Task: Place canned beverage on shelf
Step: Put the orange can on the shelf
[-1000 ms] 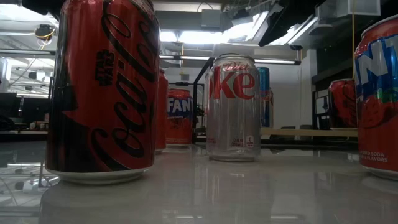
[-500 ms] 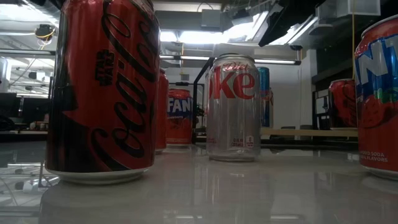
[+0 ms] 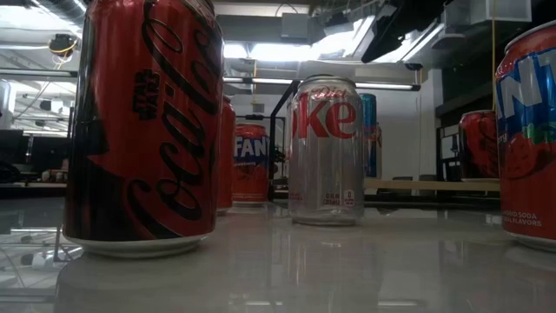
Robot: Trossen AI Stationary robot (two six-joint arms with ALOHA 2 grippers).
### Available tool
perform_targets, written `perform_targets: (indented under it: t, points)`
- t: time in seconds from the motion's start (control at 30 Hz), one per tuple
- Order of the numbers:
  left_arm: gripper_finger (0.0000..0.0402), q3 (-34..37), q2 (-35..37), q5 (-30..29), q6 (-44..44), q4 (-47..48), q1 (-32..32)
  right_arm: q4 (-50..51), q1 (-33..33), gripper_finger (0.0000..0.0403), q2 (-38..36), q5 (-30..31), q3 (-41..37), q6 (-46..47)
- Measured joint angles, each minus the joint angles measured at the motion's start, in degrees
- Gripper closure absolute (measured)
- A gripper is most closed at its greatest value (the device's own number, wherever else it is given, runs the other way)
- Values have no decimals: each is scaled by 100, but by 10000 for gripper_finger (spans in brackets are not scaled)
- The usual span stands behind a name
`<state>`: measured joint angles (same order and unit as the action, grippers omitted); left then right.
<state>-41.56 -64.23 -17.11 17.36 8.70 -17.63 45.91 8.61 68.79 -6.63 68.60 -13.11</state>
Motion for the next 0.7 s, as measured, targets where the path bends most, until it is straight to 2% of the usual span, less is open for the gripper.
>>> perform_targets:
  t: [0.17, 0.37, 0.7]
  points:
    - [16, -2, 290, -290, 178, 904, 9, 0, -1, 45, 0, -99, 1, 3]
    - [16, -1, 113, -893, 1008, 1957, 9, -93, -3, 45, 0, -202, 0, 1]
    - [16, 210, -709, -1126, 1714, 1765, 9, -1050, -3, 45, 0, -204, 0, 3]
